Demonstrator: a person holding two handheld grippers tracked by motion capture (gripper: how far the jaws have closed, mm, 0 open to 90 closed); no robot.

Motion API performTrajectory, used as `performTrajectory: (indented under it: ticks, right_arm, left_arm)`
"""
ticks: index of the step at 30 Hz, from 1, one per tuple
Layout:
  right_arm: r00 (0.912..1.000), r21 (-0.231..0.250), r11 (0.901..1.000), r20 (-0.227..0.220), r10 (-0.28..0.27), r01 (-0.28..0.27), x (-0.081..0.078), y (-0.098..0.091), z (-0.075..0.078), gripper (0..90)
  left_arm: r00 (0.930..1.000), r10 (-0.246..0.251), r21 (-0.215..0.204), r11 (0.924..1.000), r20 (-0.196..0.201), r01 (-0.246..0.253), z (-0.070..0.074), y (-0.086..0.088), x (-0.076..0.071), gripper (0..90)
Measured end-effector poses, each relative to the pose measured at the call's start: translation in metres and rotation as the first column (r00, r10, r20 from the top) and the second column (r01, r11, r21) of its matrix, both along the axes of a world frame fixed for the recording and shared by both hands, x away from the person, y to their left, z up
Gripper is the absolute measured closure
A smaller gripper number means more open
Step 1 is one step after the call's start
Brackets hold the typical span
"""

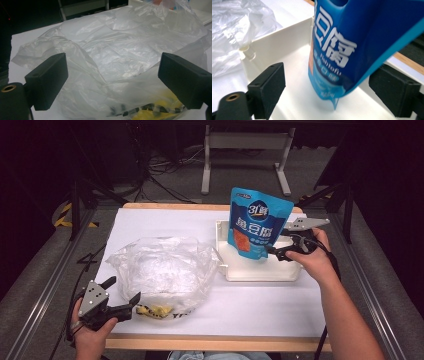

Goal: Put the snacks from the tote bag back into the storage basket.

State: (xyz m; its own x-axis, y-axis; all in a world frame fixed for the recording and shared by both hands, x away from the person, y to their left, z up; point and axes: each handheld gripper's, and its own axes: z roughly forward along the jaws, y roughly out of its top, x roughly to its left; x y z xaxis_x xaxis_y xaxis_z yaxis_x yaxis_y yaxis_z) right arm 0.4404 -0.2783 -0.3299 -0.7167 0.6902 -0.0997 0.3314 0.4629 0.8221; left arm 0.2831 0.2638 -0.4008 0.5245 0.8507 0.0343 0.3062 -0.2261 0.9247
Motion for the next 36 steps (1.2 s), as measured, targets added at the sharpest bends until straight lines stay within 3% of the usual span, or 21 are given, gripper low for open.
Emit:
performTrajectory:
  ticks: [5, 13, 17, 23, 28, 36]
  right_arm:
    - [1.0000, -0.014, 0.9999, 0.003, -0.008, 0.008, -0.014, -0.004, 0.004, 13.3]
    - [0.9995, 0.015, 0.9995, 0.013, 0.029, -0.029, -0.052, -0.006, 0.010, 10.8]
    - [0.9988, 0.017, 0.9987, -0.014, 0.048, -0.047, -0.064, -0.004, 0.008, 10.8]
    - [0.9930, 0.006, 0.9950, -0.064, 0.099, -0.099, -0.078, 0.004, 0.003, 10.4]
    - [0.9892, -0.002, 0.9903, -0.048, 0.139, -0.139, -0.089, 0.013, -0.002, 8.5]
    - [0.9876, -0.014, 0.9886, -0.050, 0.149, -0.150, -0.101, 0.015, -0.015, 7.3]
  left_arm:
    - [1.0000, -0.002, 0.004, 1.0000, 0.007, 0.002, 0.001, -0.001, -0.001, 10.2]
    - [1.0000, -0.003, -0.002, 1.0000, 0.001, 0.003, 0.000, -0.001, 0.001, 10.2]
    - [1.0000, -0.005, -0.001, 1.0000, 0.000, 0.005, 0.000, -0.001, 0.001, 10.2]
    - [1.0000, -0.009, 0.002, 1.0000, 0.000, 0.009, 0.000, -0.002, 0.001, 10.2]
    - [1.0000, -0.006, -0.001, 1.0000, -0.004, 0.006, 0.000, -0.001, 0.001, 10.2]
    - [1.0000, -0.005, 0.000, 1.0000, 0.001, 0.005, 0.000, -0.001, 0.000, 10.2]
